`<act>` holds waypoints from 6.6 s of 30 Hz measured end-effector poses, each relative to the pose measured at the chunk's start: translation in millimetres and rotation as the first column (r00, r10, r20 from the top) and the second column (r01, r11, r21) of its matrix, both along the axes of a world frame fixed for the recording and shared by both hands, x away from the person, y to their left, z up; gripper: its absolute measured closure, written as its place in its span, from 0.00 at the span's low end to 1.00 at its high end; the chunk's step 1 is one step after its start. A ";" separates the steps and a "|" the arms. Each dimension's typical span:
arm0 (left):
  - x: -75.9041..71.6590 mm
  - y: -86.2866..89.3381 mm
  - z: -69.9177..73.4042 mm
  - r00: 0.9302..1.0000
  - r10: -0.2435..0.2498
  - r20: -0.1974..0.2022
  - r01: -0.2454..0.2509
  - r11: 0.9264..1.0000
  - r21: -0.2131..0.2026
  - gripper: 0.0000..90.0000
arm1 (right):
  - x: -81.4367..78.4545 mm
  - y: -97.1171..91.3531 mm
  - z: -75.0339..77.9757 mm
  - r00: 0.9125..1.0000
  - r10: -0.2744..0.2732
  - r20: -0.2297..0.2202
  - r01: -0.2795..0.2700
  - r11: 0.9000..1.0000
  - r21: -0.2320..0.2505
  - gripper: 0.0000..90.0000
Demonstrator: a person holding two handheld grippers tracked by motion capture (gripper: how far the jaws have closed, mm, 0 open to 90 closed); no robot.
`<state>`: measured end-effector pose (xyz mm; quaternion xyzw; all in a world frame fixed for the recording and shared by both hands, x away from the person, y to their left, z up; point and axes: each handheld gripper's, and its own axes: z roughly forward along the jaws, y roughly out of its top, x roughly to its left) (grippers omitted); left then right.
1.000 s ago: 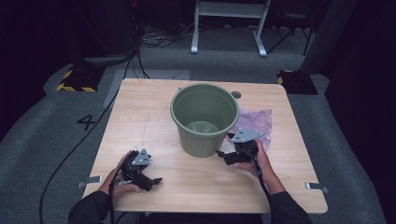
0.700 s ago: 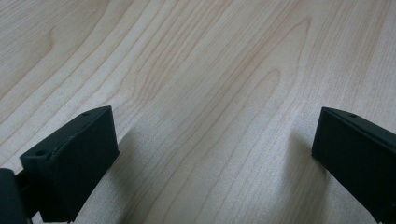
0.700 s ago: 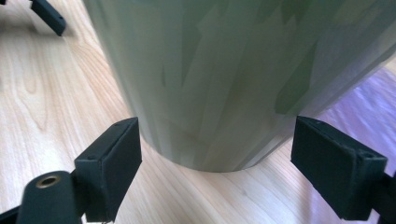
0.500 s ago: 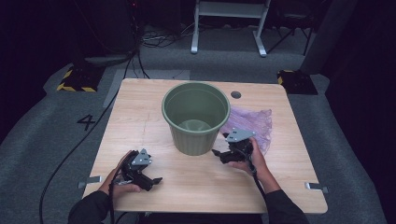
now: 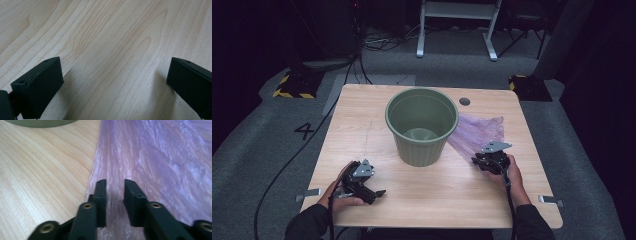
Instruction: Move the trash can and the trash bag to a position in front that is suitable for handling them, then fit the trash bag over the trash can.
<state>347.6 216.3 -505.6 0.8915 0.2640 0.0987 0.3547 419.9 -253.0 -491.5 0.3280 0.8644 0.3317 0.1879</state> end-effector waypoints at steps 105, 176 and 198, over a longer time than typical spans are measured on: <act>0.4 -1.4 -0.2 1.000 0.008 0.001 -0.008 1.000 0.000 0.00 | 29.3 14.1 -3.0 0.953 -0.304 -0.001 0.304 0.952 0.044 0.28; 5.1 -3.1 0.0 1.000 -0.005 0.000 0.005 1.000 -0.002 0.00 | -12.1 -59.1 55.3 0.923 -0.304 0.233 0.258 0.943 0.210 1.00; 5.4 -7.2 0.1 1.000 0.010 0.005 -0.010 1.000 0.002 0.00 | -37.0 -79.5 95.6 0.871 -0.366 0.328 0.267 0.913 0.309 1.00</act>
